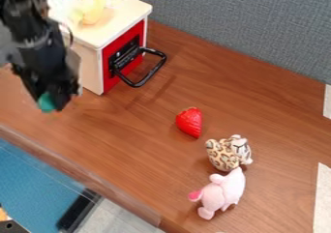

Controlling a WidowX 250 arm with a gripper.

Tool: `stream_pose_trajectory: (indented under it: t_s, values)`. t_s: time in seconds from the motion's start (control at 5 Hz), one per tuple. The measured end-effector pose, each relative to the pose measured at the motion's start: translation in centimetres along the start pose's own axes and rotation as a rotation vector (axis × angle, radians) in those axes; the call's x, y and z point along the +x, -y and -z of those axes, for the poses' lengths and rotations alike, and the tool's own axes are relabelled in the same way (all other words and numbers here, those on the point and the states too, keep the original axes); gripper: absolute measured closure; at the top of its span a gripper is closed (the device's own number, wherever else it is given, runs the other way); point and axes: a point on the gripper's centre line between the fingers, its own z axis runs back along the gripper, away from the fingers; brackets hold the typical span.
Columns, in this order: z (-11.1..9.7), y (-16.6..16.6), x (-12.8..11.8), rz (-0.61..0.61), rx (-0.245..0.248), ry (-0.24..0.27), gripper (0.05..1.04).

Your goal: Pick a blue item from the table

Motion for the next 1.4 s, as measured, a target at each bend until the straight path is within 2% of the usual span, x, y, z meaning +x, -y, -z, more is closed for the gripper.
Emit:
stream_pose_trajectory:
  t_s: [0.2, 0.4, 0.6, 0.8, 1.2, 1.4]
  values:
    - [2.2, -0.2, 0.3, 0.019, 0.024, -0.011, 0.648]
    - [3.8, -0.3, 0.2, 0.030, 0.049, -0.062, 0.572]
    - [3.8, -0.5, -0.1, 0.035, 0.055, -0.086, 0.262]
    - [1.9, -0.3, 0.1, 0.047, 0.055, -0.055, 0.077]
    - [-3.4, 0.9, 0.5, 0.042, -0.018, -0.017, 0.083]
    - [-3.6, 0.8, 0.5, 0.044, -0.016, -0.014, 0.083]
